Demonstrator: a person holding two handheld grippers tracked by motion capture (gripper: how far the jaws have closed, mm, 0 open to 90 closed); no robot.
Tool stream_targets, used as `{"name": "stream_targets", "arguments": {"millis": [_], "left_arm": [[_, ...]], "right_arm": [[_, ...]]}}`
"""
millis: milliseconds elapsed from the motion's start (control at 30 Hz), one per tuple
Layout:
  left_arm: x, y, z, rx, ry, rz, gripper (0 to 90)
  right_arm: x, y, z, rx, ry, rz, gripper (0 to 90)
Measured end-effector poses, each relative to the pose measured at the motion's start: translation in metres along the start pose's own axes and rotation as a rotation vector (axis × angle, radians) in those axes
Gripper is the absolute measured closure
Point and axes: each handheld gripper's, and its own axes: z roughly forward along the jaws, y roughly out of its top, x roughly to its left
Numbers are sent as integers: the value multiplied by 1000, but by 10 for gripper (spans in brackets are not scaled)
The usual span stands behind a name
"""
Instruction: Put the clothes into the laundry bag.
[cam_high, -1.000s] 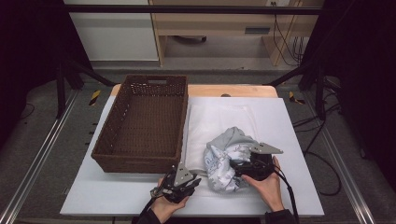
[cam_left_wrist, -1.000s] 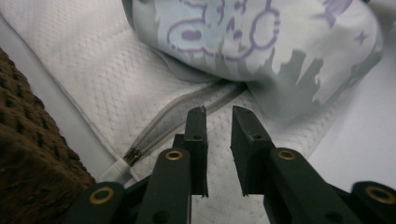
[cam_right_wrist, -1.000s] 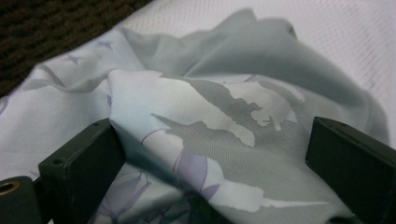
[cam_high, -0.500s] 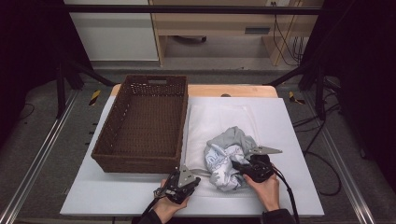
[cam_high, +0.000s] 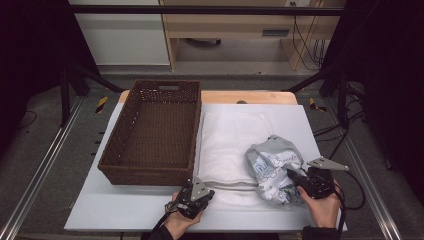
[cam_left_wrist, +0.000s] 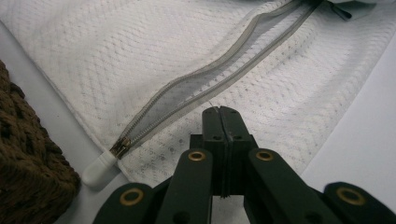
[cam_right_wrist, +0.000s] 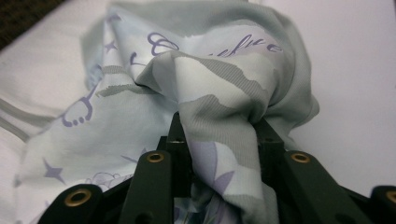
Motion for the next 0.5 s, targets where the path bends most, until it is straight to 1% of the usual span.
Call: {"name": "stream_targets", "arguments": {"millis": [33, 67, 100, 133, 167, 200, 267, 300, 333, 367, 400, 433, 500], "left_arm": [[0, 0, 0, 1, -2, -1, 898], [-1, 0, 1, 3, 0, 2, 898], [-1, 0, 1, 5, 1, 3, 898], [-1, -1, 1, 7, 1, 5, 898], [-1, -1, 2, 9, 2, 8, 899], [-1, -1, 2, 13, 5, 10, 899], [-2, -1, 3, 15, 7, 13, 898], [-2, -1, 3, 13, 9, 16, 899], [-2, -1, 3, 13, 10, 17, 899], [-2, -1, 3, 16, 10, 19, 899], [-2, -1, 3, 16, 9, 18, 899], [-2, -1, 3, 17, 8, 15, 898], [-2, 0, 3, 23, 7, 14, 897]], "right_arm": [[-2, -3, 6, 18, -3, 0, 639], [-5, -9, 16, 31, -21, -9, 588], [-5, -9, 16, 31, -21, -9, 588], [-6, -9, 17, 23, -28, -14, 534], [-6, -8, 14, 16, -26, -14, 491], [-6, -8, 14, 16, -26, -14, 491], [-5, -5, 7, -4, -33, -16, 424], [-1, 0, -4, -54, -40, -17, 347], [-1, 0, -4, -54, -40, -17, 347], [1, 3, -10, -85, -44, -25, 325], [6, 7, -16, -113, -36, -28, 314], [11, 10, -21, -141, -32, -44, 297], [25, 17, -27, -174, -2, -67, 289]]}}
